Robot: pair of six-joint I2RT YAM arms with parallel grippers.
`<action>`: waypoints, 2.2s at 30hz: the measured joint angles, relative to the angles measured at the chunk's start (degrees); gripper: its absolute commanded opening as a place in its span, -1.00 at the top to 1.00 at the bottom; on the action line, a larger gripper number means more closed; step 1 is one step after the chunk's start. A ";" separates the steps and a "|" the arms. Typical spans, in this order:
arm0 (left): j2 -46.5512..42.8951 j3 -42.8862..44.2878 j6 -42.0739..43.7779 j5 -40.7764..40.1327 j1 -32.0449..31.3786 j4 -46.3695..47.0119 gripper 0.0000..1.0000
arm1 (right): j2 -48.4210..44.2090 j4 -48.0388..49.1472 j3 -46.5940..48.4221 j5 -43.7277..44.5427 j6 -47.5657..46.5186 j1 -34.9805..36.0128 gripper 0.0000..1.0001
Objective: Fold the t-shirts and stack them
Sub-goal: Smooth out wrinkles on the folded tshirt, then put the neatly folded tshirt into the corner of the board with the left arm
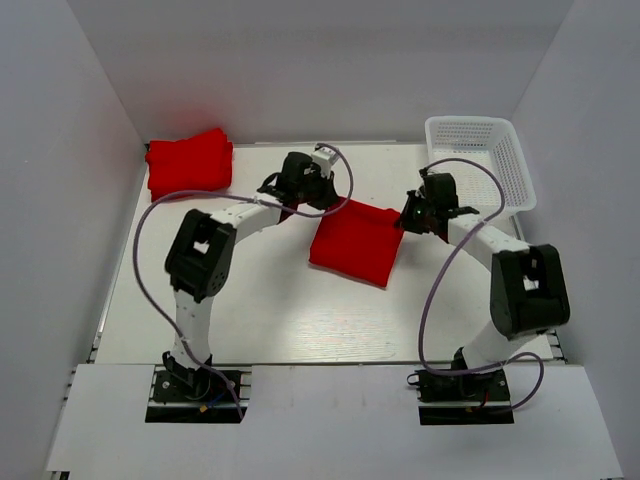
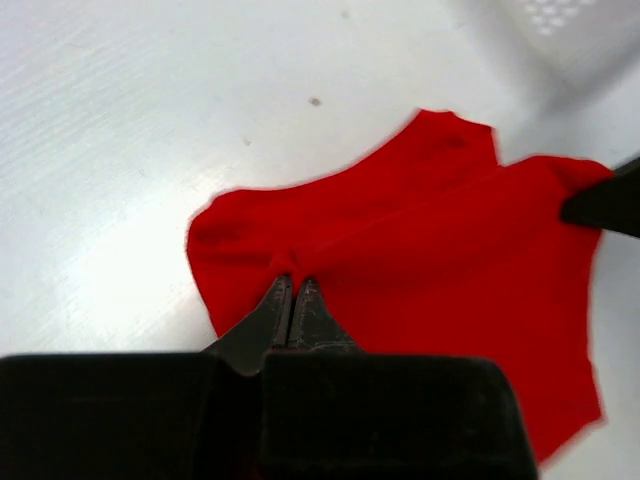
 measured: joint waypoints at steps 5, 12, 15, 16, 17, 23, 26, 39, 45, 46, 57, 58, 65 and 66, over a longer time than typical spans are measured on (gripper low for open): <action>11.58 10.78 0.48 -1.55 0.11 -1.53 1.00 | 8.15 -0.46 5.62 2.64 1.01 -0.70 1.00; 17.33 15.30 1.42 -1.75 0.26 -2.08 -0.70 | 11.78 -0.70 7.56 6.29 3.78 -1.22 -0.16; 17.42 16.15 1.40 -2.40 0.39 -2.47 -0.99 | 12.90 -1.55 9.40 7.76 3.80 -1.49 -0.81; 17.42 16.59 1.46 -2.71 0.48 -2.69 -0.99 | 13.11 -1.88 10.36 8.15 3.56 -1.49 -0.81; 17.42 16.92 1.64 -2.86 0.50 -2.73 -0.99 | 13.16 -2.19 11.23 8.24 3.50 -1.51 -0.81; 15.82 17.05 2.27 -4.26 0.76 -4.28 -0.99 | 12.00 -2.40 13.60 6.10 2.58 -1.55 -0.81; 12.74 14.21 2.36 -4.17 0.83 -5.11 -0.99 | 8.70 -0.31 10.27 1.16 1.75 -1.55 -0.81; 6.12 6.86 4.28 -1.70 -0.07 -12.15 -0.95 | -5.70 4.63 -1.88 -10.78 -1.31 -1.18 -0.81; 12.33 10.99 6.16 -1.40 -1.09 -15.93 -0.78 | -8.15 5.27 -3.76 -11.58 -1.53 -1.20 -0.81; 13.05 12.61 6.34 -1.53 -1.27 -16.46 -0.78 | -8.37 5.44 -4.11 -11.78 -1.57 -1.22 -0.81; 14.19 14.25 9.81 -6.23 -5.92 -18.78 -0.04 | -9.22 6.23 -8.52 -11.65 -1.88 -1.36 -0.81; 14.19 14.25 9.05 -6.93 -6.29 -18.97 0.40 | -9.75 6.08 -8.98 -11.39 -1.88 -1.36 -0.81; 12.04 10.32 4.85 -9.49 -7.65 -15.65 1.00 | -16.39 6.25 -11.80 -8.35 -2.40 -1.51 -0.81; 11.61 9.40 4.52 -9.29 -7.45 -14.73 1.00 | -17.38 6.49 -12.17 -7.89 -2.49 -1.51 -0.81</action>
